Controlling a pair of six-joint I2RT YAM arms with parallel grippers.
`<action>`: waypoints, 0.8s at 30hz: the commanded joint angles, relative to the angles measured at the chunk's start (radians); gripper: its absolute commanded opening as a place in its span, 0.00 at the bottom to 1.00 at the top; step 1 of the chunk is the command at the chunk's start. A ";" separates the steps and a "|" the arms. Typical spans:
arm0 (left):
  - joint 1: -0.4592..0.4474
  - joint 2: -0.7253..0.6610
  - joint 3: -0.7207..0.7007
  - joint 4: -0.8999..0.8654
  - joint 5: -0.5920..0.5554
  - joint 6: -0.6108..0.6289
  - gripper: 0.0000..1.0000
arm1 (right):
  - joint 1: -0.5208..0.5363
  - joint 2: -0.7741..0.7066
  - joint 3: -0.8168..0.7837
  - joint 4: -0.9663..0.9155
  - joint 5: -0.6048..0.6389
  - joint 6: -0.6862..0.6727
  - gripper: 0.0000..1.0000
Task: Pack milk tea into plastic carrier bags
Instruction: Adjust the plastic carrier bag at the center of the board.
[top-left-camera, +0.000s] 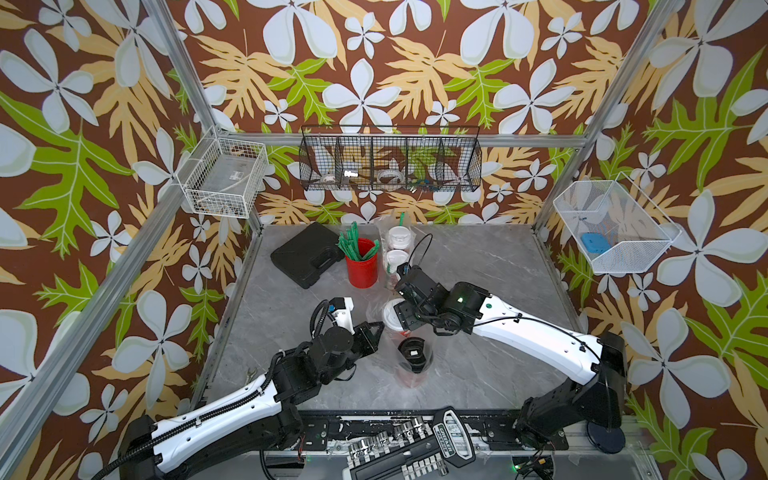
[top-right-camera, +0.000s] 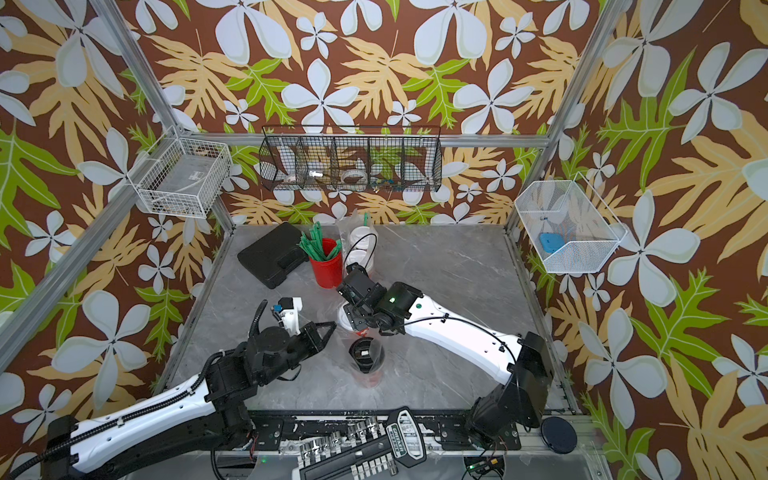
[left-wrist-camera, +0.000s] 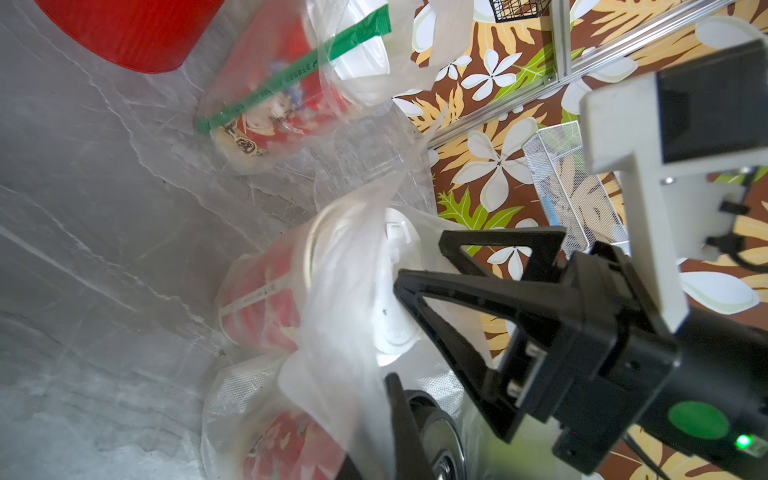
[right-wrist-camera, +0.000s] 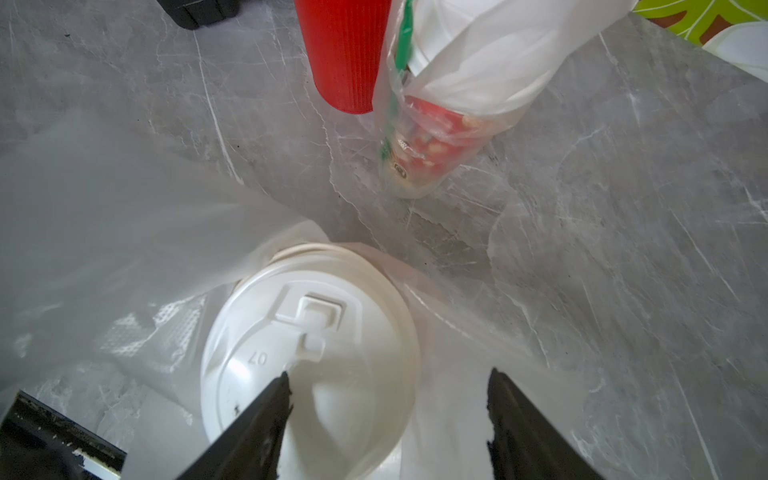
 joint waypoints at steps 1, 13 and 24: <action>-0.001 -0.001 -0.002 0.010 -0.015 0.002 0.00 | 0.001 -0.048 0.025 -0.015 0.032 0.002 0.78; 0.000 0.010 -0.008 0.022 -0.011 0.012 0.00 | -0.056 -0.200 -0.074 0.021 0.002 0.035 0.90; 0.001 0.024 0.002 0.018 -0.020 0.034 0.00 | -0.095 -0.253 -0.246 0.080 -0.225 0.119 0.61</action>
